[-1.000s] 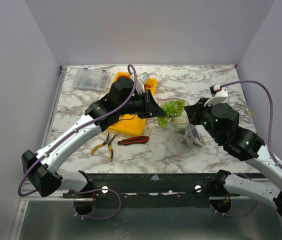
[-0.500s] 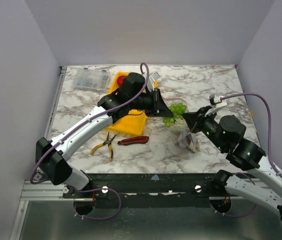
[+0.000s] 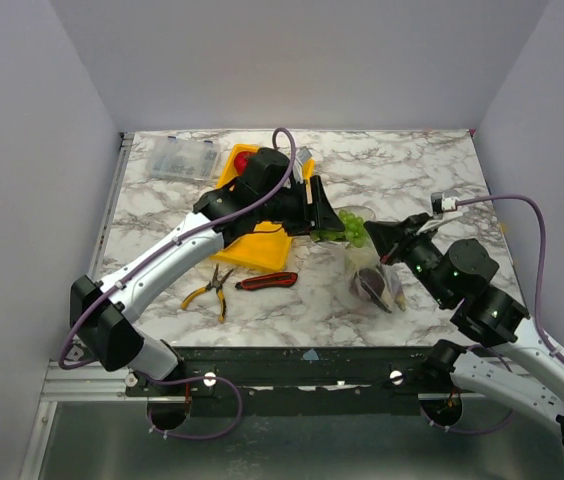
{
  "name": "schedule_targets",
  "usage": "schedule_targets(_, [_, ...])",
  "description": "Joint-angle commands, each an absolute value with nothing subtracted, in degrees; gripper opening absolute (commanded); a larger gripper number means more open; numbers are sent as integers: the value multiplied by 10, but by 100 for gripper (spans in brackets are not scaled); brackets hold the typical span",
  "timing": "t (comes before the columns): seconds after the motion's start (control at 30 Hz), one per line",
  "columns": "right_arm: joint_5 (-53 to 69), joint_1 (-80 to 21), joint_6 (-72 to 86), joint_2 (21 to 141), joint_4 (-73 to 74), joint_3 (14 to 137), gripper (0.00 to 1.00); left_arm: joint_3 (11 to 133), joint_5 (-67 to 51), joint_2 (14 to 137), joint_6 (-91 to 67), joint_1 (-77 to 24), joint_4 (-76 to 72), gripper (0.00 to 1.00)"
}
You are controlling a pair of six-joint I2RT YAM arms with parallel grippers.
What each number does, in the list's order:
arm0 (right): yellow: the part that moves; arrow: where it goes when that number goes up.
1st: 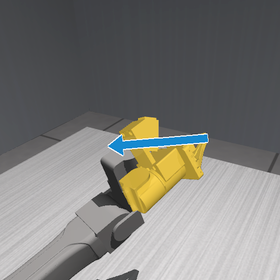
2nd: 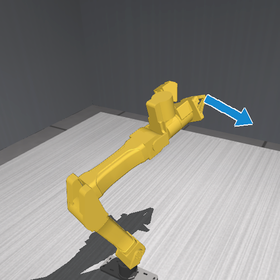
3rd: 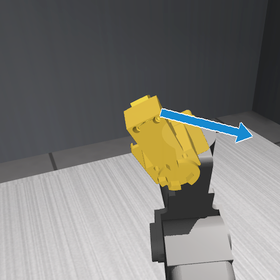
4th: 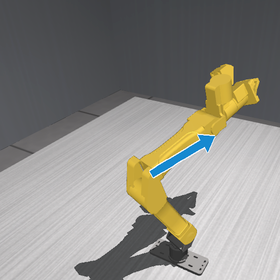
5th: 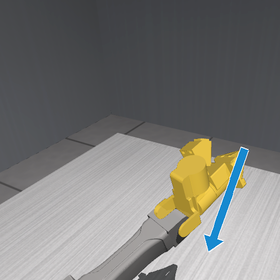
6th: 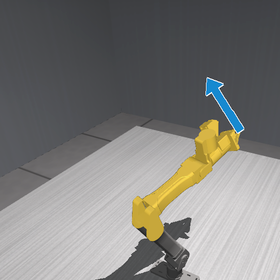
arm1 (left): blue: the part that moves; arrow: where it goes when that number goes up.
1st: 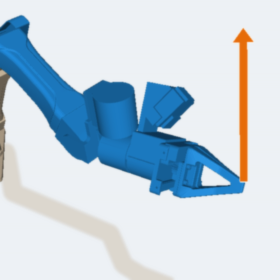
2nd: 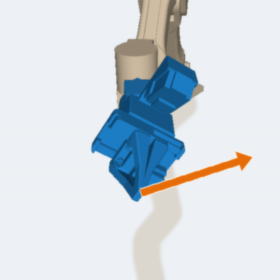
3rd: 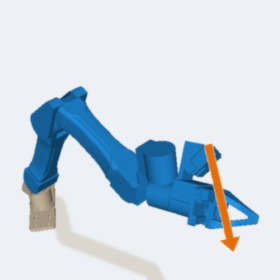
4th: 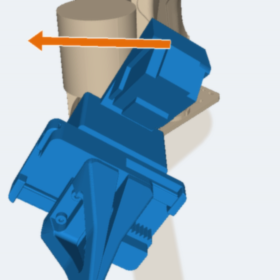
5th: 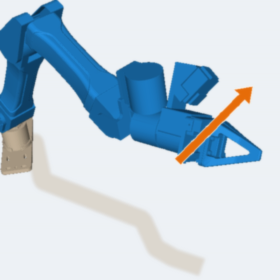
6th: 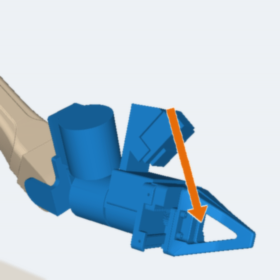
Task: Place the food in the zip-top bag and seal the zipper
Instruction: Place the fake fruit in the zipper food storage bag, then adjust the zipper food storage bag at the center of the board.
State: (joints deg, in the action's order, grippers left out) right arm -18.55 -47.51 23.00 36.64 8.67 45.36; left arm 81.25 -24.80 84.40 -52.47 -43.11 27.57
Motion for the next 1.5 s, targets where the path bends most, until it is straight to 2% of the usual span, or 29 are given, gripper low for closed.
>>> schedule_targets(0.0, [-221,-476,271,353,73,476,1,841,-187,797,-474,-430,312,68])
schedule_targets(0.07, [-233,-476,278,350,91,477,1,849,-180,775,-450,-430,335,70])
schedule_targets(0.27, [-237,-476,297,332,108,468,1,817,-131,695,-378,-428,381,68])
schedule_targets(0.37, [-235,-476,304,331,112,469,1,783,-98,674,-371,-417,387,54])
schedule_targets(0.53, [-224,-477,304,337,113,477,1,727,-183,680,-400,-364,321,37])
schedule_targets(0.6, [-220,-476,304,340,115,478,1,721,-225,694,-411,-348,288,39])
schedule_targets(0.67, [-216,-476,306,338,117,475,1,726,-252,712,-414,-347,262,50])
schedule_targets(0.7, [-216,-476,307,336,116,474,1,731,-265,722,-418,-346,254,51])
schedule_targets(1.0, [-216,-476,308,337,116,475,1,761,-331,801,-454,-374,194,42])
schedule_targets(1.17, [-219,-476,306,337,116,478,1,749,-318,813,-461,-386,184,33])
schedule_targets(1.3, [-219,-476,305,339,120,482,1,752,-317,829,-461,-387,180,21])
schedule_targets(1.37, [-221,-476,303,340,122,485,1,763,-322,835,-460,-387,184,9])
schedule_targets(1.4, [-225,-476,300,341,124,487,1,770,-320,833,-457,-387,193,0])
schedule_targets(1.47, [-247,-476,294,348,143,497,1,795,-316,826,-446,-386,218,0])
